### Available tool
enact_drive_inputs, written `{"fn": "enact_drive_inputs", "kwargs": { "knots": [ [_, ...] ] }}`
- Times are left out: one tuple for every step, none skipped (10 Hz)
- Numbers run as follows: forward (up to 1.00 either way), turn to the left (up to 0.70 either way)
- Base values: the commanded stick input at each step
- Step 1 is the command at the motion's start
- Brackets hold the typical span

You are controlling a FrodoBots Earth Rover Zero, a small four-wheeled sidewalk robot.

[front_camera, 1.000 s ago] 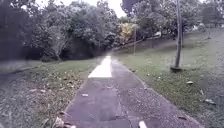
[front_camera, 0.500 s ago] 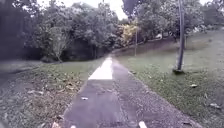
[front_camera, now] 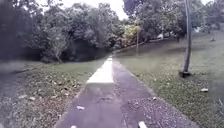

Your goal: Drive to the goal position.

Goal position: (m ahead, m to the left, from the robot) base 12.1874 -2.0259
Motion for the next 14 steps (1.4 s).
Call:
{"fn": "enact_drive_inputs", "kwargs": {
  "knots": [
    [0.7, 0.0],
    [0.7, -0.35],
    [0.7, -0.35],
    [0.7, -0.19],
    [0.7, 0.0],
    [0.7, 0.0],
    [0.7, 0.0],
    [0.7, 0.0],
    [0.7, 0.0],
    [0.7, 0.0],
    [0.7, 0.0],
    [0.7, 0.0],
    [0.7, 0.0],
    [0.7, 0.0]
  ]
}}
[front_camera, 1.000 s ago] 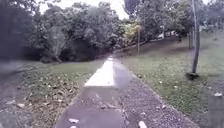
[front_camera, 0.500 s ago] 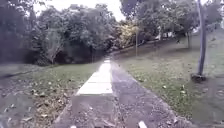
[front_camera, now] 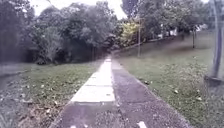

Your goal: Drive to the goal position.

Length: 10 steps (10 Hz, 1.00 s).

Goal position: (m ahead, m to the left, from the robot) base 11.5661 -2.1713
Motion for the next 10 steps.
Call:
{"fn": "enact_drive_inputs", "kwargs": {
  "knots": [
    [0.7, 0.0],
    [0.7, 0.0],
    [0.7, 0.0],
    [0.7, -0.28],
    [0.7, -0.35],
    [0.7, -0.2],
    [0.7, -0.06],
    [0.7, -0.33],
    [0.7, -0.35],
    [0.7, -0.21]
  ]
}}
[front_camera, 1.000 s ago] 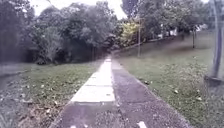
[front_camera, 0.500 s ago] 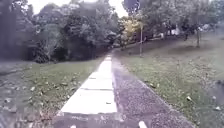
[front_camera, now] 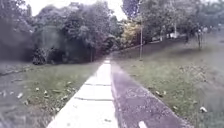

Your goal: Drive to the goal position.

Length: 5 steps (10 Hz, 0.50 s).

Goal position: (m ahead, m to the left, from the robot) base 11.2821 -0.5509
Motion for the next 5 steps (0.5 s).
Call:
{"fn": "enact_drive_inputs", "kwargs": {
  "knots": [
    [0.7, -0.02],
    [0.7, -0.05],
    [0.7, -0.27],
    [0.7, -0.35],
    [0.7, -0.35]
  ]
}}
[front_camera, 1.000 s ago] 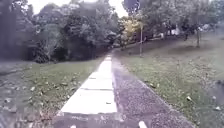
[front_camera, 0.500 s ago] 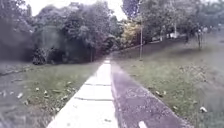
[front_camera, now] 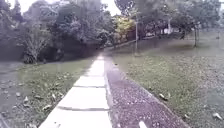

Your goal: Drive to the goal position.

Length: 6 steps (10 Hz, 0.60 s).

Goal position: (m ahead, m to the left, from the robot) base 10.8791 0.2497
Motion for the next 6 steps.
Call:
{"fn": "enact_drive_inputs", "kwargs": {
  "knots": [
    [0.7, 0.0],
    [0.7, 0.0],
    [0.7, 0.0],
    [0.7, 0.0],
    [0.7, 0.0],
    [0.7, 0.0]
  ]
}}
